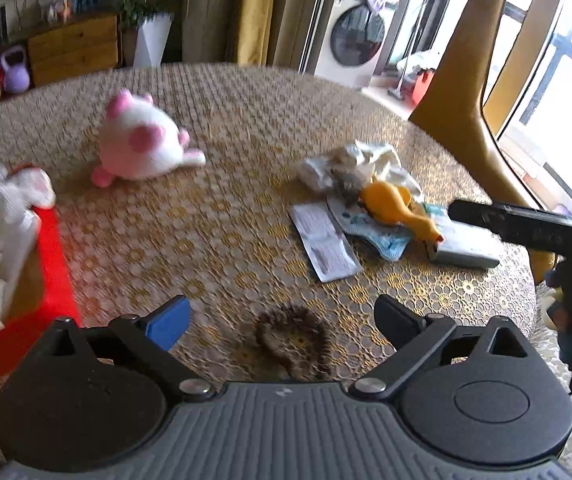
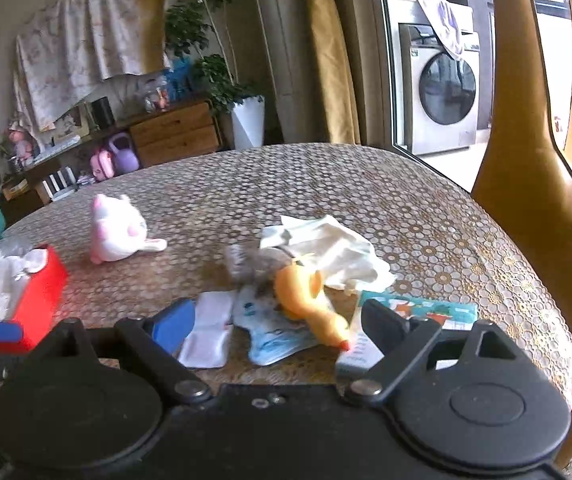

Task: Organize soft objects
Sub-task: 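Grasp the brown hair tie with the left tool while the right tool grasps the yellow rubber toy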

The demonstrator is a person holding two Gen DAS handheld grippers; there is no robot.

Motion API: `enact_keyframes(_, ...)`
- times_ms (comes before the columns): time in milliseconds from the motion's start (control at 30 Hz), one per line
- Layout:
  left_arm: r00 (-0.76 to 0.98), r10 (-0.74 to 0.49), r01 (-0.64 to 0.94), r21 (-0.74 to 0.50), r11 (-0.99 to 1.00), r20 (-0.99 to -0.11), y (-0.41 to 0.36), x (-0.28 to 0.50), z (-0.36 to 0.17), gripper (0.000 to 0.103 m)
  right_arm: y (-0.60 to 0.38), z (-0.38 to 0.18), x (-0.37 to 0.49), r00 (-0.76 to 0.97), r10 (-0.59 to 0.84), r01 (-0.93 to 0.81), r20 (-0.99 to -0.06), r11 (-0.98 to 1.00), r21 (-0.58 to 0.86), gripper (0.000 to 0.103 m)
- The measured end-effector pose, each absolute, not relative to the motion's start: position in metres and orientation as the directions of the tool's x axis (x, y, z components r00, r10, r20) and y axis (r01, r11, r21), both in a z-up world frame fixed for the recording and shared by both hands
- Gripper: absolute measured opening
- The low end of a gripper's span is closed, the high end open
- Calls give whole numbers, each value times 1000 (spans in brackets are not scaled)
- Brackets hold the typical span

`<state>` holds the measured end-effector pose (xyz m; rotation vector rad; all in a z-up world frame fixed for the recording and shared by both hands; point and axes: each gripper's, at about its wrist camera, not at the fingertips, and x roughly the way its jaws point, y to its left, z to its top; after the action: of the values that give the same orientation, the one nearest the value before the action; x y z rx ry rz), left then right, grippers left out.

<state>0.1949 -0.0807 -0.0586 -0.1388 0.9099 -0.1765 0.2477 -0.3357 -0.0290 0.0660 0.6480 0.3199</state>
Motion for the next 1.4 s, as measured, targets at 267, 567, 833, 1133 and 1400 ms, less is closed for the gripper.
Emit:
enact_keyframes(267, 503, -152, -18, -186, 982, -851, -103, 215, -96, 99, -330, -48, 287, 705, 311, -281, -637, 948, 152, 86)
enact_keyframes(567, 500, -55, -37, -84, 996, -864, -130, 220, -118, 99, -319, -70, 320, 672, 294, -309, -680, 946, 104, 73)
enact_keyframes(833, 494, -18, -76, -63, 995, -869, -130, 228, -129, 99, -313, -84, 335, 668, 263, -305, -696, 950, 67, 64)
enact_keyframes(1133, 509, 12, -67, -26, 997, -861, -132, 229, -131, 85, -312, -92, 338, 664, 253, -298, -703, 952, 61, 38)
enact_keyframes(1400, 530, 27, -47, 3, 999, -848, -129, 229, -126, 31, -307, -86, 335, 684, 229, -289, -693, 957, 30, 30)
